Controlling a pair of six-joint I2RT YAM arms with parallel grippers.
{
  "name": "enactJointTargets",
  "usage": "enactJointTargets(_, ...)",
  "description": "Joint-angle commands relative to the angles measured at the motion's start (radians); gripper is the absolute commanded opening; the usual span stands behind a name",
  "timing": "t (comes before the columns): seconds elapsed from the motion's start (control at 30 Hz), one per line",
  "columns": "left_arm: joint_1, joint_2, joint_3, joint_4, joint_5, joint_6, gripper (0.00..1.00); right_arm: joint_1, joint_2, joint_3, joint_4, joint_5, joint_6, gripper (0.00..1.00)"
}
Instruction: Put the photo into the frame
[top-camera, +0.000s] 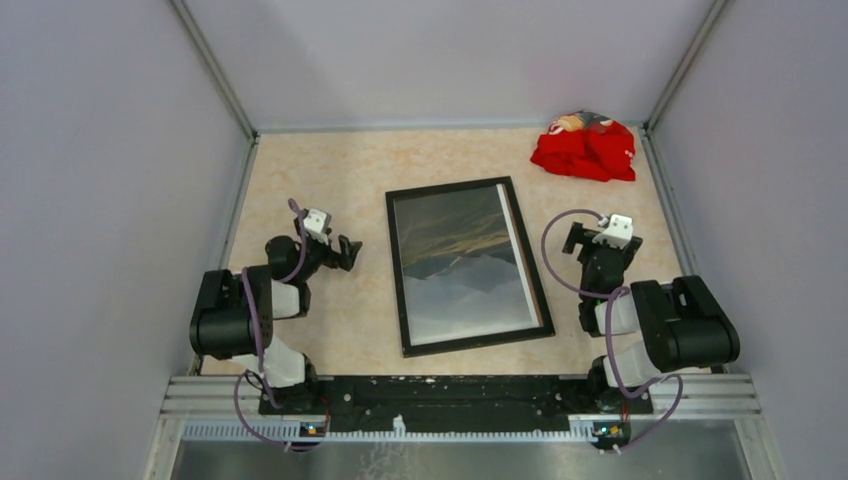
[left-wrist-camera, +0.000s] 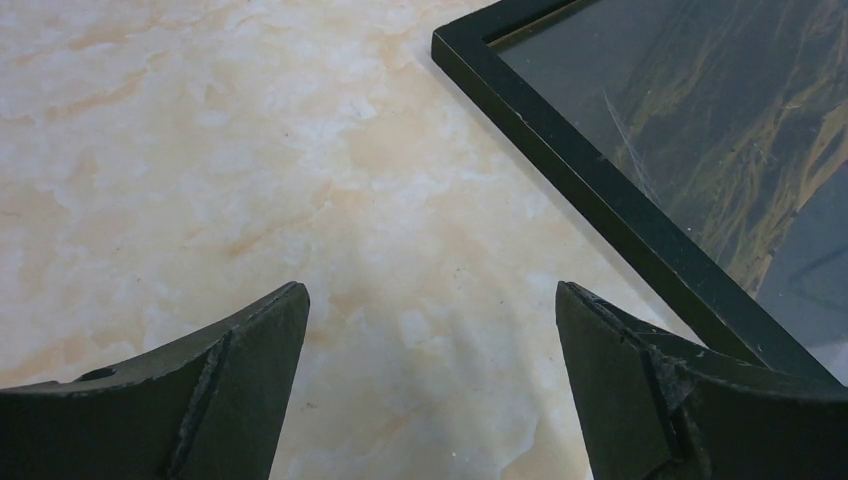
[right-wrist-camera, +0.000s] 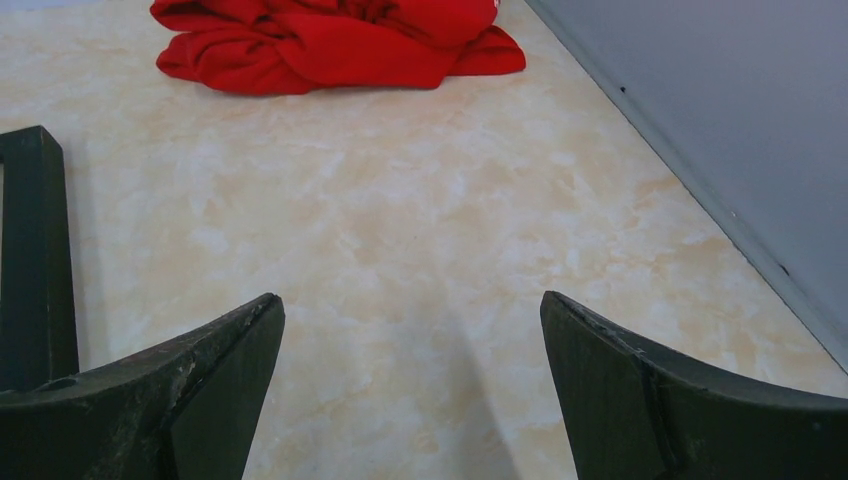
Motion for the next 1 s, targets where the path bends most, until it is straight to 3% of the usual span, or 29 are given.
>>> enactJointTargets(0.0, -0.063, -0.020, 0.003, 0.063, -0.161, 0.041, 0.99, -0.020, -0.001, 0.032, 0.034, -0.038, 0.022, 0.99)
enactJointTargets(0.03, -0.075, -0.023, -0.032, 0.100, -0.207, 0.046, 0.99, -0.021, -0.003, 0.032, 0.029, -0.037, 0.025, 0.99)
enactJointTargets(0.1, -0.109, 0.035, -0.160, 0.448, -0.235, 0.067, 0.99, -0.020, -0.002, 0.020, 0.056, -0.036, 0.016, 0.99)
enactJointTargets(0.13, -0.119, 0.028, -0.172, 0.455, -0.239, 0.080, 0.99, -0.020, -0.005, 0.013, 0.061, -0.045, 0.016, 0.99)
enactJointTargets(0.23, -0.118, -0.012, -0.017, 0.087, -0.286, 0.052, 0.99, -0.021, -0.005, 0.002, 0.090, -0.053, 0.010, 0.99)
enactJointTargets(0.37, -0.107, 0.025, -0.069, 0.260, -0.273, 0.043, 0.99, -0.021, -0.004, 0.027, 0.041, -0.040, 0.021, 0.99)
enactJointTargets(0.53, -0.107, -0.019, -0.036, 0.116, -0.267, 0.047, 0.99, -0.020, -0.003, 0.026, 0.042, -0.040, 0.019, 0.99)
enactJointTargets(0.97, -0.107, -0.009, -0.034, 0.128, -0.264, 0.056, 0.99, -0.020, -0.004, 0.026, 0.042, -0.040, 0.020, 0.99)
